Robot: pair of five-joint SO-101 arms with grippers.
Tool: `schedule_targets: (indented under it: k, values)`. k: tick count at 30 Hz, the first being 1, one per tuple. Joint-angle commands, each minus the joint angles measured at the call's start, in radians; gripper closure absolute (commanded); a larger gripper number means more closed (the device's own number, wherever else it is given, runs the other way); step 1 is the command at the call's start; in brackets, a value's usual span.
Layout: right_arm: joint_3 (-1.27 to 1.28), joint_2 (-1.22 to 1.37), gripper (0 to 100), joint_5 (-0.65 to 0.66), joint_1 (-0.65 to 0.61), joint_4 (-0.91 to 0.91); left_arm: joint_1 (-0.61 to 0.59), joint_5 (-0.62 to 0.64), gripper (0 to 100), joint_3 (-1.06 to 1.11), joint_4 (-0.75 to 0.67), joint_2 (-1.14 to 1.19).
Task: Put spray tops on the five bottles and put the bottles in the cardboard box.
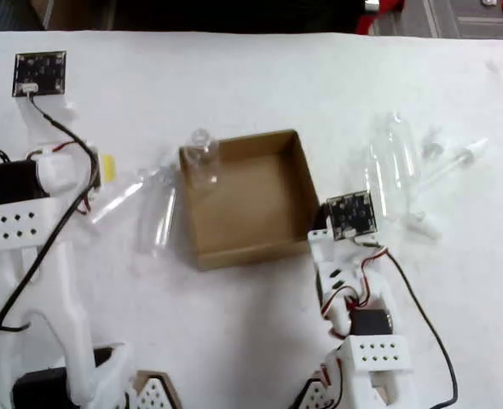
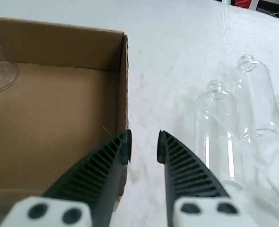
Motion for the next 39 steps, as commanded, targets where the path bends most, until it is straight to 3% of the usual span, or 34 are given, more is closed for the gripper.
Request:
schedule_targets:
  k: [1, 17, 19, 23, 28, 33, 39]
  values:
    - [-0.012, -0.002, 91.7, 0.003, 0.002, -0.022, -0.008, -0.011, 82, -0.009, -0.026, 0.001]
    - [0.008, -0.002, 91.4, 0.003, 0.054, -0.088, -0.010, -0.023, 82, -0.032, -0.051, -0.004]
    - [0.008, -0.002, 91.4, 0.003, 0.077, -0.091, -0.018, -0.103, 82, -0.074, -0.068, -0.004]
    - [0.006, -0.002, 91.4, 0.003, 0.077, -0.093, -0.012, -0.439, 82, -0.144, 0.002, 0.004]
    - [0.005, -0.002, 91.4, 0.003, 0.077, -0.093, -0.012, -0.651, 82, -0.222, 0.048, 0.058]
    - [0.006, -0.002, 91.4, 0.003, 0.077, -0.093, 0.036, -0.736, 82, -0.427, 0.147, 0.344]
    - [0.006, -0.002, 91.4, 0.005, 0.077, -0.088, 0.150, -0.738, 82, -0.881, 0.344, 0.769]
